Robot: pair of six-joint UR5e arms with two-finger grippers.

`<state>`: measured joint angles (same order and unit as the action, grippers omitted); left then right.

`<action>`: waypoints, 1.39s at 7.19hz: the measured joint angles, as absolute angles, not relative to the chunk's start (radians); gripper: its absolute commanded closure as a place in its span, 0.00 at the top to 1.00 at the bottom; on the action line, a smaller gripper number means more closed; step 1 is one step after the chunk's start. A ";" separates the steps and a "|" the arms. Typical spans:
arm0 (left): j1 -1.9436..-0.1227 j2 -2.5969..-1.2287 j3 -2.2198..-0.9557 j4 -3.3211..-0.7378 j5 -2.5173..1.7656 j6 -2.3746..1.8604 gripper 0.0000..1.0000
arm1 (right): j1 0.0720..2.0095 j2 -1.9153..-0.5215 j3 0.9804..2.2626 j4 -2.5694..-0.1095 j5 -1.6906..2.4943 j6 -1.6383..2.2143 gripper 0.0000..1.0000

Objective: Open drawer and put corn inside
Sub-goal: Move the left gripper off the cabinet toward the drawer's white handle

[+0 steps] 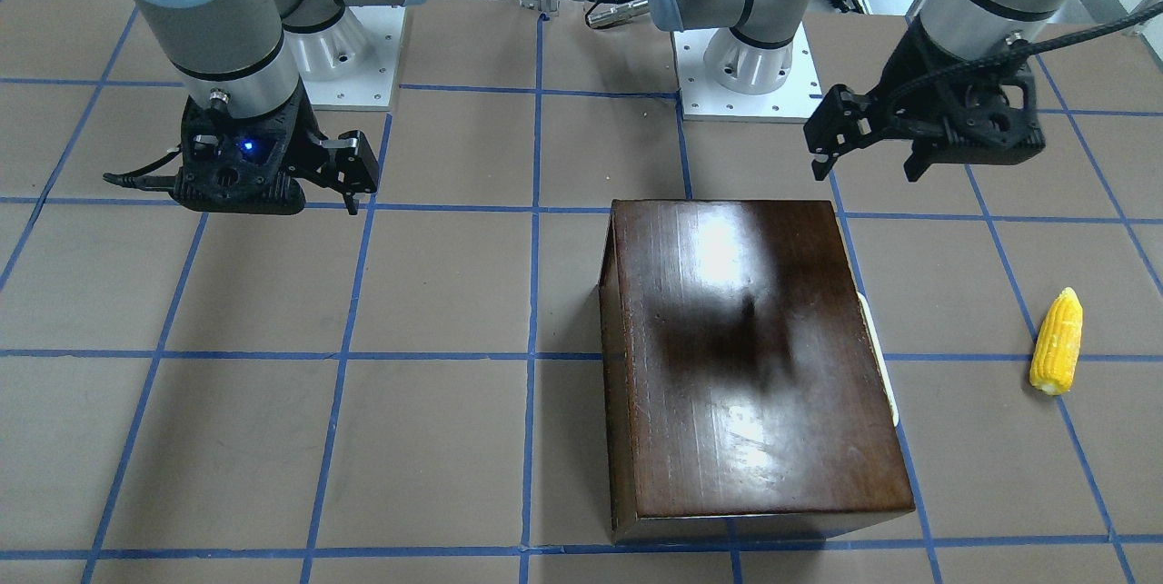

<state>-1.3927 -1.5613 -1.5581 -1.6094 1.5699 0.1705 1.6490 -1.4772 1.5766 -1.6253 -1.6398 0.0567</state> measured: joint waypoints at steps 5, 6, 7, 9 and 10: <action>-1.157 -1.617 -1.539 -1.602 1.566 0.446 1.00 | 1.649 -1.477 1.577 -1.626 -1.640 0.057 1.00; -1.143 -1.644 -1.539 -1.568 1.556 0.495 1.00 | 1.649 -1.477 1.577 -1.626 -1.640 0.057 1.00; -1.136 -1.673 -1.539 -1.532 1.530 0.534 1.00 | 1.649 -1.477 1.577 -1.626 -1.640 0.057 1.00; -1.115 -1.732 -1.540 -1.478 1.489 0.598 1.00 | 1.649 -1.477 1.577 -1.626 -1.640 0.057 1.00; -1.099 -1.762 -1.538 -1.465 1.469 0.616 1.00 | 1.649 -1.477 1.577 -1.626 -1.640 0.057 1.00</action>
<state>-1.0994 -1.7615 -1.5382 -1.4651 1.4694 0.6163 1.6490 -1.4772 1.5769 -1.6257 -1.6398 0.0568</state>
